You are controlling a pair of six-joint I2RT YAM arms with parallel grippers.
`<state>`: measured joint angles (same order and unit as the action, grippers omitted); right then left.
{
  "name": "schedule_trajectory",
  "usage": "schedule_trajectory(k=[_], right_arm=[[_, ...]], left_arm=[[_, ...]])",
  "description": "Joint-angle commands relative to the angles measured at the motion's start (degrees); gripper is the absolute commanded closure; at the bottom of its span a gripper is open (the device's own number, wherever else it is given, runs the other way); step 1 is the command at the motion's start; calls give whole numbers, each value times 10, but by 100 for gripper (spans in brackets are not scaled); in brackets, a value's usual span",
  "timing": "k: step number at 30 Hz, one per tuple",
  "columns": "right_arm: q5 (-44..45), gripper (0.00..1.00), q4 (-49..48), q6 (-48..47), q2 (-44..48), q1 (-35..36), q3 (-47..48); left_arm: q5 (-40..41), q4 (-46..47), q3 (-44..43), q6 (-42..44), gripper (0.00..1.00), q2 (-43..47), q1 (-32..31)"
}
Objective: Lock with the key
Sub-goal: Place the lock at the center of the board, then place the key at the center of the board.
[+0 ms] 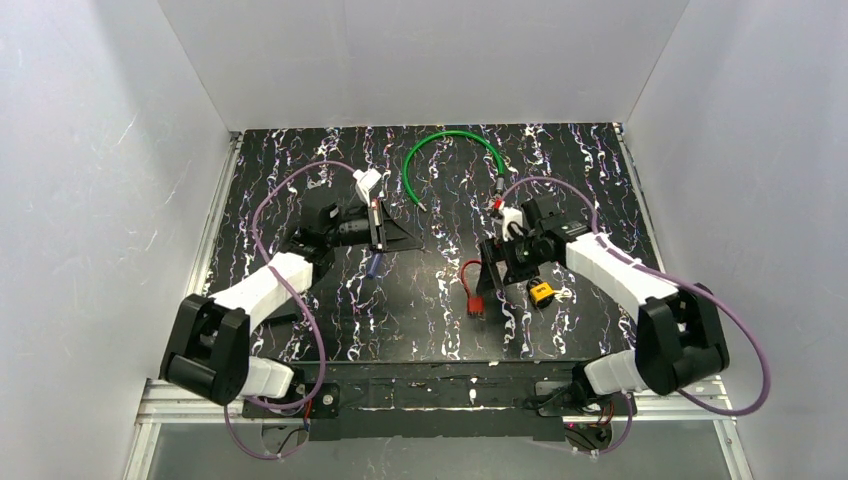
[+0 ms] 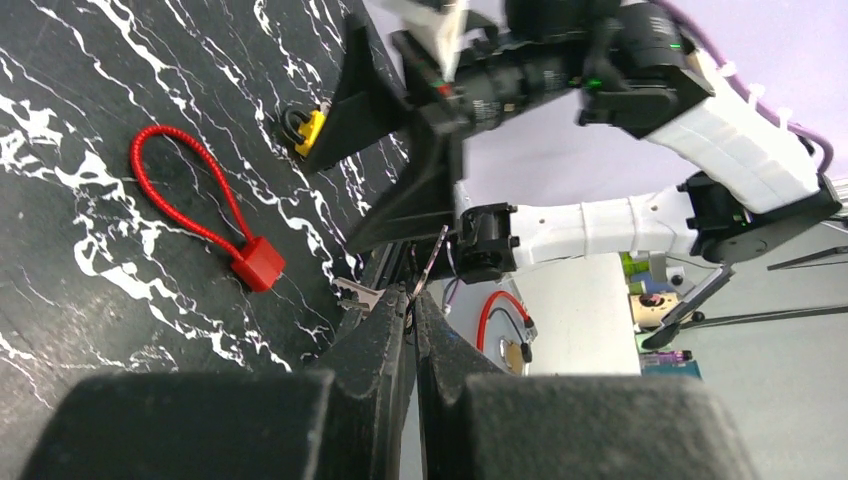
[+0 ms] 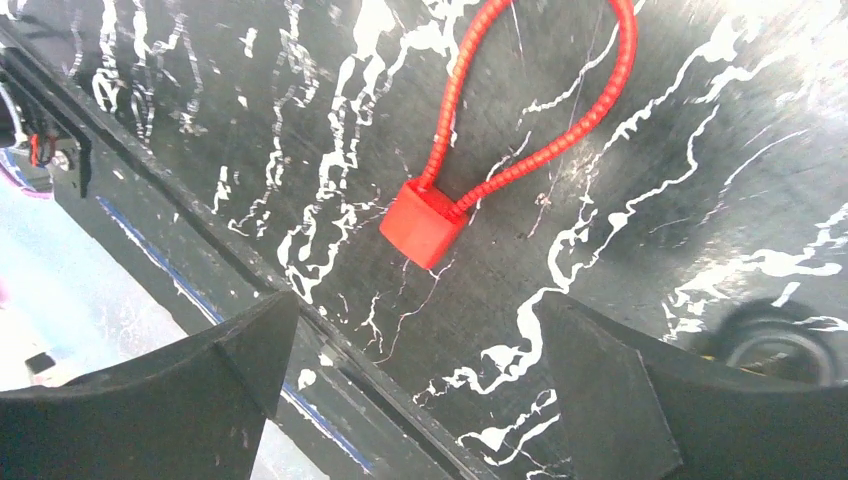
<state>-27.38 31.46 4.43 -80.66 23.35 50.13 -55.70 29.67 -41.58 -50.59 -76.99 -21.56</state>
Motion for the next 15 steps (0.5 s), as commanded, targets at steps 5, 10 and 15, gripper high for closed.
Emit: schedule_trajectory(k=[5,10,15], right_arm=[[-6,2,31,-77,103,-16,97],[-69,2,4,-63,140,-85,94],[-120,2,-43,-22,176,-126,102]], left_arm=[[9,-86,-100,104,100,-89,-67],[51,-185,-180,165,100,-171,-129],[63,-224,-232,175,100,-253,-182]])
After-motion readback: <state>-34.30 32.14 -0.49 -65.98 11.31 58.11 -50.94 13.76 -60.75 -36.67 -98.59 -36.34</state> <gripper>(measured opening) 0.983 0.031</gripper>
